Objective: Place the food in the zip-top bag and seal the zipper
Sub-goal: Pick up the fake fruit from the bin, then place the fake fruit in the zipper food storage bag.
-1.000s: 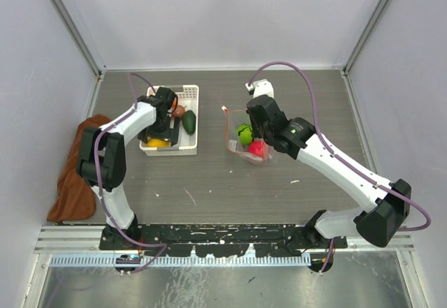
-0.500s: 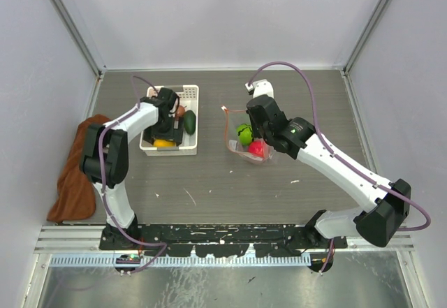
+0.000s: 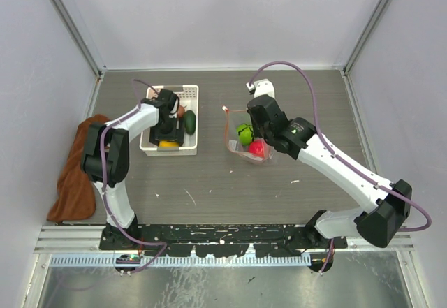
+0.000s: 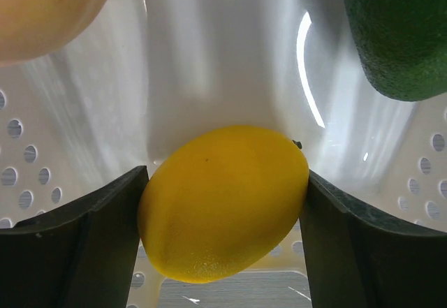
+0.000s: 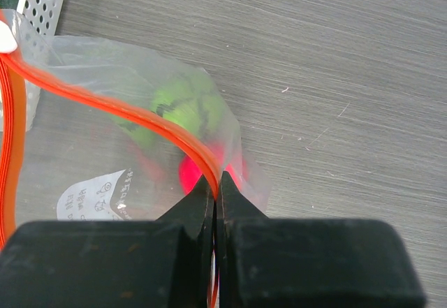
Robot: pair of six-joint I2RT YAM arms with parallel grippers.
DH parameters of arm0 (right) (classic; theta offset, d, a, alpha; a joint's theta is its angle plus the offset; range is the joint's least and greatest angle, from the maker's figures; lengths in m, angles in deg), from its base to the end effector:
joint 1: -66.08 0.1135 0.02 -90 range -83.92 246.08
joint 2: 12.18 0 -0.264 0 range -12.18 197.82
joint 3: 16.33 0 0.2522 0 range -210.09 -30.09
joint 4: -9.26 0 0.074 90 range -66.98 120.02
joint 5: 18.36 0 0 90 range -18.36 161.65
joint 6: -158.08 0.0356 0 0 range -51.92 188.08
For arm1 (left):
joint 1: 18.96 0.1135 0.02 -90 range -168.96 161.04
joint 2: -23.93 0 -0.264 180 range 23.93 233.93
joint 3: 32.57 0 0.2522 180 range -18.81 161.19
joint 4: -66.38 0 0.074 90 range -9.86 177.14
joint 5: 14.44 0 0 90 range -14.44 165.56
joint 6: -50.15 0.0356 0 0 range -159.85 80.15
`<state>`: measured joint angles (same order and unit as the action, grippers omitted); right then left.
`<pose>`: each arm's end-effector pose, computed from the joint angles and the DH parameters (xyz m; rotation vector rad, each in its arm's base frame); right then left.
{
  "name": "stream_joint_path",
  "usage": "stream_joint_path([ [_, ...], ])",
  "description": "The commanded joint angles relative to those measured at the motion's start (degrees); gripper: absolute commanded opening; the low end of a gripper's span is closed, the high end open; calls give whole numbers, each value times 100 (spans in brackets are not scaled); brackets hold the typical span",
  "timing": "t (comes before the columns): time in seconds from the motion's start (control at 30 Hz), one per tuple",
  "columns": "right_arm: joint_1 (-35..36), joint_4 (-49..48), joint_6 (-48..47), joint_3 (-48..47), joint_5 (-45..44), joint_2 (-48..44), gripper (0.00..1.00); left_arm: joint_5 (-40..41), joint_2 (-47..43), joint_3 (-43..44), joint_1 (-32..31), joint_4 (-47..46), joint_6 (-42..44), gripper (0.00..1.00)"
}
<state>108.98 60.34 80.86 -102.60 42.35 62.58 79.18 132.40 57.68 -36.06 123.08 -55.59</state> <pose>0.2160 0.1770 0.3516 -0.3023 2.1387 -0.0239 0.3559 -0.1071 0.1793 0.0221 2.8713 -0.0204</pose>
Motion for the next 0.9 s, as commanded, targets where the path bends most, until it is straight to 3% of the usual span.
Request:
stream_joint_path([
  [0.0, -32, -227, -3, -35, -231, -262, 5, -311, -411, -168, 23, -305, -157, 58],
  [0.27, -29, -173, 27, -64, -391, -337, 5, -587, -1152, -493, 25, -764, -344, 41],
  [0.87, -31, -238, 146, -48, -80, -315, 5, -2016, -3773, -1981, -211, -3372, -1267, 34],
])
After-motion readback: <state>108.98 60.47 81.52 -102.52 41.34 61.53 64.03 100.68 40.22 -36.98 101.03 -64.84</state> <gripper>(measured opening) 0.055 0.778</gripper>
